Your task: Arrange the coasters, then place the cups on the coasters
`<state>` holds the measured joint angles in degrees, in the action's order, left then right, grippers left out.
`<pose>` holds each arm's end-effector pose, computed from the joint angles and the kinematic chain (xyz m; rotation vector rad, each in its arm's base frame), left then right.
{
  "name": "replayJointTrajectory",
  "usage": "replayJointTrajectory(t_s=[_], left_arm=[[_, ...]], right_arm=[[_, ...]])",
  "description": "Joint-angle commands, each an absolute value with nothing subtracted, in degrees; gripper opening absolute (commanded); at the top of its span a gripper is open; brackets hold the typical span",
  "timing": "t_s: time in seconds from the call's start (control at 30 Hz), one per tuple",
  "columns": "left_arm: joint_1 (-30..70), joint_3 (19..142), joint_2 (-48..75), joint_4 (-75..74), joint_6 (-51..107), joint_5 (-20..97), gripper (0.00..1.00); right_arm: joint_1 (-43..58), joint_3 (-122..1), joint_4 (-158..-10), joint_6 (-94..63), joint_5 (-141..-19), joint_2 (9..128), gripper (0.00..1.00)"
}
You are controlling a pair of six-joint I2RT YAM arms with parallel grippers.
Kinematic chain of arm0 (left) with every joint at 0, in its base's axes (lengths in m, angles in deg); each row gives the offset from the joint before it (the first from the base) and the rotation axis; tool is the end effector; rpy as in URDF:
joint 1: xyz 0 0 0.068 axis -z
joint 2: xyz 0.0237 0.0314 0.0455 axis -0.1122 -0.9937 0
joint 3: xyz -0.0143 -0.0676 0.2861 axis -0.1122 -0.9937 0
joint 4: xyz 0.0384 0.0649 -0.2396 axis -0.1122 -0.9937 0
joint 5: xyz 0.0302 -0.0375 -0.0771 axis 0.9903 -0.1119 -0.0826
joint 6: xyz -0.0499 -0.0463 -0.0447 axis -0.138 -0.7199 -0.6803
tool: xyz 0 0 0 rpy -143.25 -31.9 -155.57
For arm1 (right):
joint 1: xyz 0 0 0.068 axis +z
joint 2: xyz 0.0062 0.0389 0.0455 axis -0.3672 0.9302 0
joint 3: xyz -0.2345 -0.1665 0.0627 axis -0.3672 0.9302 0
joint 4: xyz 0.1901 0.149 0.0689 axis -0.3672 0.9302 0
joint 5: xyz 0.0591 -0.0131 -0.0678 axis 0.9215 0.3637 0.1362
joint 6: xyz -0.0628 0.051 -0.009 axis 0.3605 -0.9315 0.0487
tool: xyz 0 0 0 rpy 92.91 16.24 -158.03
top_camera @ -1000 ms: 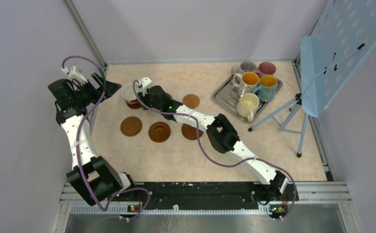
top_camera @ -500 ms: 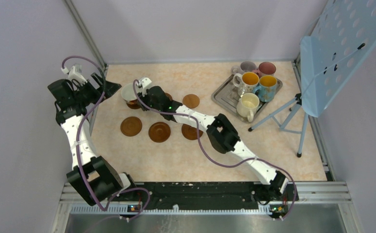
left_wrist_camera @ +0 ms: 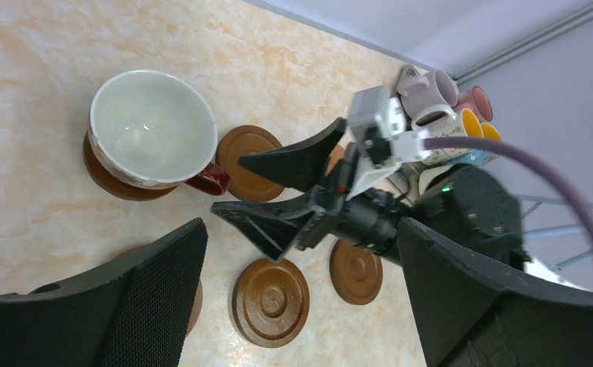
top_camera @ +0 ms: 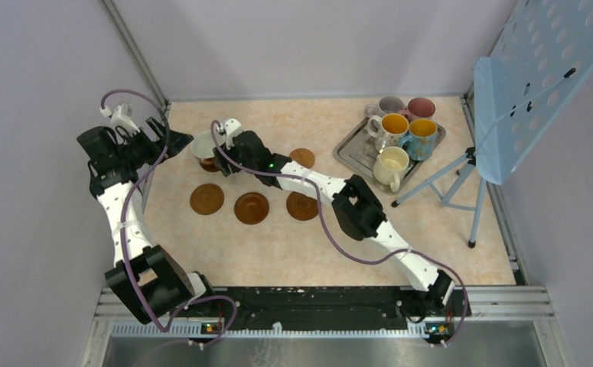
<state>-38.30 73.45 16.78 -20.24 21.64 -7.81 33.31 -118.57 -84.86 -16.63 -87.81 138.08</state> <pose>0.2638 0.0960 0.3692 -0.2168 1.8750 -0.7830 0.3744 0.5305 0.1991 -0.7580 1.7783 0.7414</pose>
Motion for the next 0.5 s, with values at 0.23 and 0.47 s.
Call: replayJointTrajectory(t_s=[0.23, 0.47], left_arm=[[-38.6, 72.9, 17.1, -20.6, 31.2, -10.1, 0.99], [-38.1, 71.5, 18.0, -22.7, 34.2, -10.7, 0.99]], right_arm=[[27.2, -95.7, -83.0, -12.1, -86.1, 108.2, 0.65], [19.8, -74.8, -77.6, -13.5, -87.0, 90.5, 0.63]])
